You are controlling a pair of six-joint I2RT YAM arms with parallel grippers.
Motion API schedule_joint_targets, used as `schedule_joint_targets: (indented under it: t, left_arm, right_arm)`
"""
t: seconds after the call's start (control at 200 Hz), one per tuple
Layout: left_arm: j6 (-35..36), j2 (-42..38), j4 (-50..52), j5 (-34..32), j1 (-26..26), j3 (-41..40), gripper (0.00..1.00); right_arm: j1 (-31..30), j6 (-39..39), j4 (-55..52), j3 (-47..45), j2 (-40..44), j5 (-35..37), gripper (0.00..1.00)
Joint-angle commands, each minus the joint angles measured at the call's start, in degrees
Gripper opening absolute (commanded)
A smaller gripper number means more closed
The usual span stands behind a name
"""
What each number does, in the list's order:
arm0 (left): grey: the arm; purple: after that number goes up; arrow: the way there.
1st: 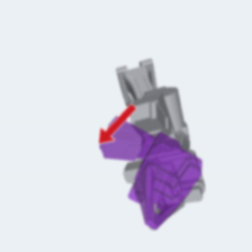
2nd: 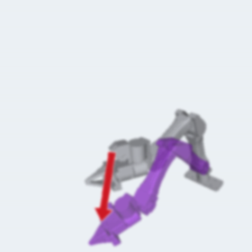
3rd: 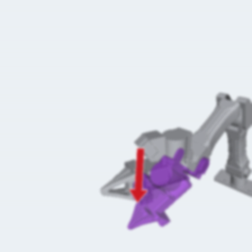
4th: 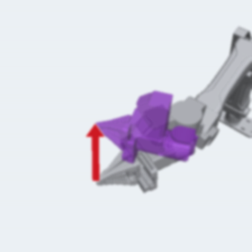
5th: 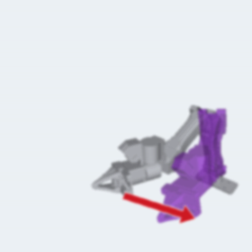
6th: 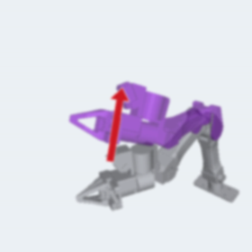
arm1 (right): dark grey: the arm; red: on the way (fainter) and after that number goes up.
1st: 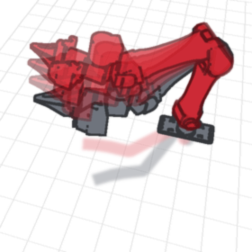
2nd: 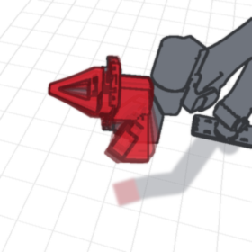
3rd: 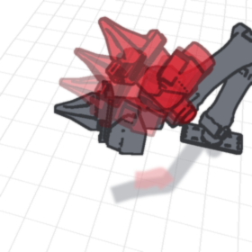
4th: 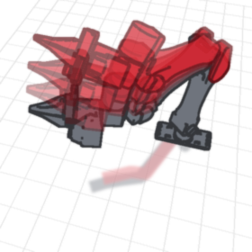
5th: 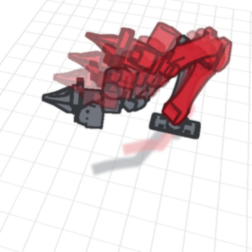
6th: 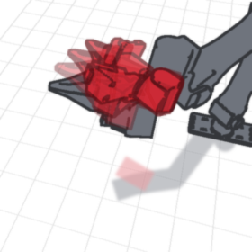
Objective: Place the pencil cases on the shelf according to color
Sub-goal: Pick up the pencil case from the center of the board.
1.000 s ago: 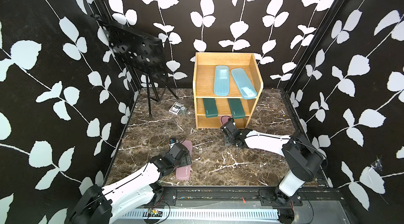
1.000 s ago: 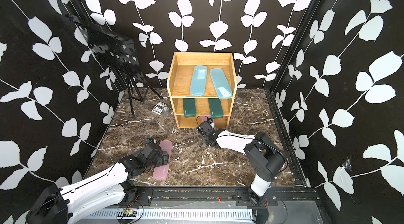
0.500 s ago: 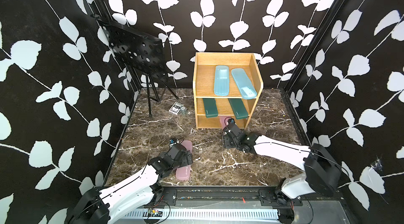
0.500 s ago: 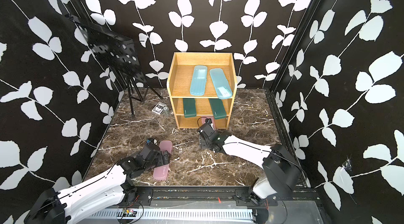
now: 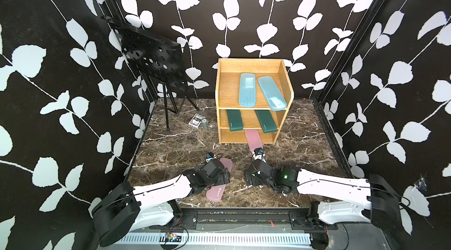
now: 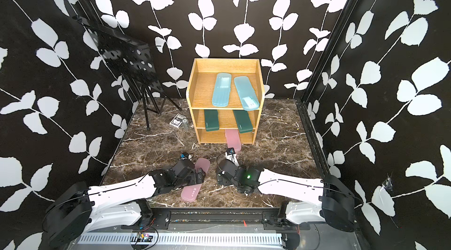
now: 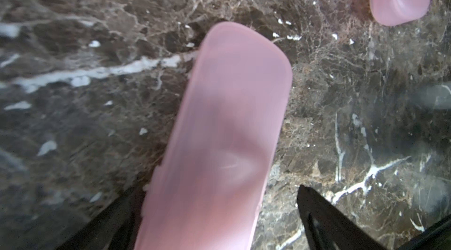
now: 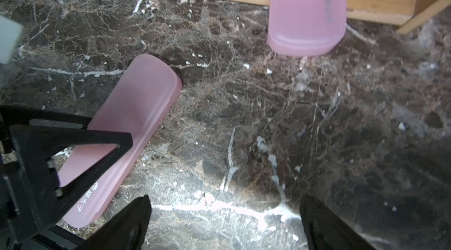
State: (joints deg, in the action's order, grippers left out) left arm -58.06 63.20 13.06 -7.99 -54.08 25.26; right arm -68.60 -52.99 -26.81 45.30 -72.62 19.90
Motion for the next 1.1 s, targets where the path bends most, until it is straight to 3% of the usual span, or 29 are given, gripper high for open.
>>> schedule_joint_targets:
  t: [0.0,0.115,0.24,0.395,0.53,0.895,1.095]
  left_arm:
    - [-0.57,-7.35,8.63,-6.63,-0.15,1.04,0.99]
    - [1.72,-15.58,18.61,-11.02,0.1,1.46,0.99]
    - [3.35,-20.72,24.54,-8.99,0.34,1.01,0.99]
    - [1.94,-23.71,23.02,-4.71,0.38,-3.58,0.99]
    - [1.28,-25.7,19.4,-1.11,0.32,-7.28,0.99]
    - [3.44,-18.84,10.35,6.0,0.26,-7.61,0.99]
    - [3.19,-15.33,4.27,7.45,0.21,-6.8,0.99]
  right_arm:
    - [-3.6,-7.13,-3.69,3.4,-2.77,4.01,0.99]
    - [-6.19,-11.3,0.66,5.8,-8.77,1.85,0.99]
    - [-6.2,-12.55,3.26,9.32,-16.25,0.0,0.95]
    - [-3.79,-11.08,2.93,13.94,-23.13,-1.06,0.87]
    - [0.0,-8.27,4.45,16.01,-26.88,-3.05,0.86]
    - [7.22,-1.34,9.53,28.04,-39.79,-11.65,0.86]
    - [8.39,0.57,7.9,25.85,-34.87,-9.09,0.9]
